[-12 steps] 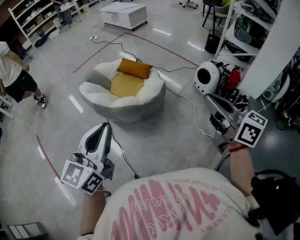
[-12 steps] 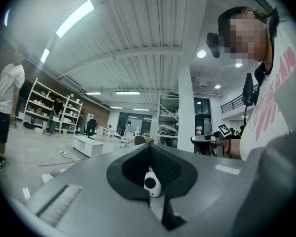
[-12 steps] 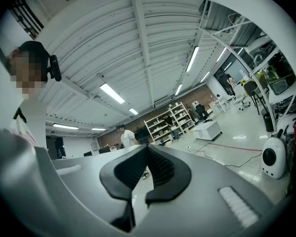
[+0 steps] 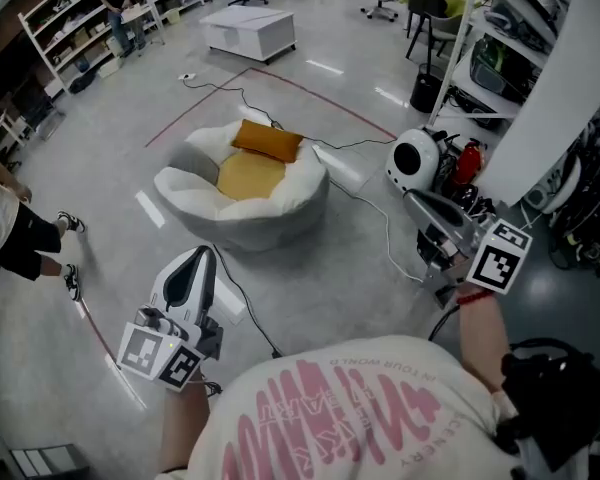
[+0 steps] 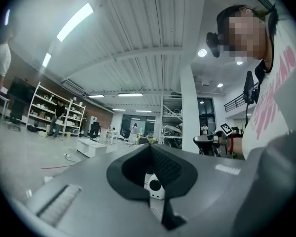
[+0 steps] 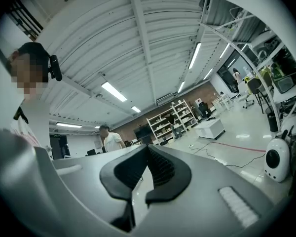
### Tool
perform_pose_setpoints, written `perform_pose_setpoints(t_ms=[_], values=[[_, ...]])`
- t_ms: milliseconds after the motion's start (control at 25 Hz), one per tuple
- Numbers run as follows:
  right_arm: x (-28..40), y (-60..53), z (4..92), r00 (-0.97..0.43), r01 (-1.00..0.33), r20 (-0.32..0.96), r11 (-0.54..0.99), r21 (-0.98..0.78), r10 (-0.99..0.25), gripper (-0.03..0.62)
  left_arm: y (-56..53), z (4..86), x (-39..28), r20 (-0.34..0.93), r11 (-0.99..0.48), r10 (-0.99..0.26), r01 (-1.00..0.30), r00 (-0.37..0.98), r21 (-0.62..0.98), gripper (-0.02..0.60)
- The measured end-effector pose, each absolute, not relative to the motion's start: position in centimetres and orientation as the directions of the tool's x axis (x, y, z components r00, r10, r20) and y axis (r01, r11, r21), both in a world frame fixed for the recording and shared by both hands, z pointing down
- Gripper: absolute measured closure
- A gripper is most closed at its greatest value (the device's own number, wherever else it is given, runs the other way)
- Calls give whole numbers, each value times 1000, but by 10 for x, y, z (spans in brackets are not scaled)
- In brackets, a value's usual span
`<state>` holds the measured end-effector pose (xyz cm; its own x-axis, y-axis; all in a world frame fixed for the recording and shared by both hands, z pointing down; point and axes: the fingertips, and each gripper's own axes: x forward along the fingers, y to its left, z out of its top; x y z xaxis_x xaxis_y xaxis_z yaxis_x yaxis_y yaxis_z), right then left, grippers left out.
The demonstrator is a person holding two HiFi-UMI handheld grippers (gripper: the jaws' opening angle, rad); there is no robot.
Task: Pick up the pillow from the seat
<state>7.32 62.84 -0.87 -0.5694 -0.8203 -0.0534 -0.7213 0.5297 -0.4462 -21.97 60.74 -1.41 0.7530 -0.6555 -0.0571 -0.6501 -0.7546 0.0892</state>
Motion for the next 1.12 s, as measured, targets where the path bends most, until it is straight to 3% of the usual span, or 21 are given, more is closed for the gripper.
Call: perform_pose_setpoints(t_ms=[160, 280, 560, 1120], values=[[73, 619, -8, -596, -692, -91, 568, -446, -798, 586, 596, -18, -229, -104, -719, -695, -687, 712, 105, 568], [74, 607, -4, -589, -707, -95, 568, -420, -803, 547, 586, -22, -235, -148, -703, -712, -697, 687, 144, 566], [79, 563, -15, -548, -680, -206, 575, -455, -811, 543, 528, -11, -240, -109, -714, -700, -687, 706, 138, 566], [68, 359, -26, -479, -770, -143, 492, -406, -866, 543, 300, -22, -235, -20, -805, -592, -590, 806, 65, 566]])
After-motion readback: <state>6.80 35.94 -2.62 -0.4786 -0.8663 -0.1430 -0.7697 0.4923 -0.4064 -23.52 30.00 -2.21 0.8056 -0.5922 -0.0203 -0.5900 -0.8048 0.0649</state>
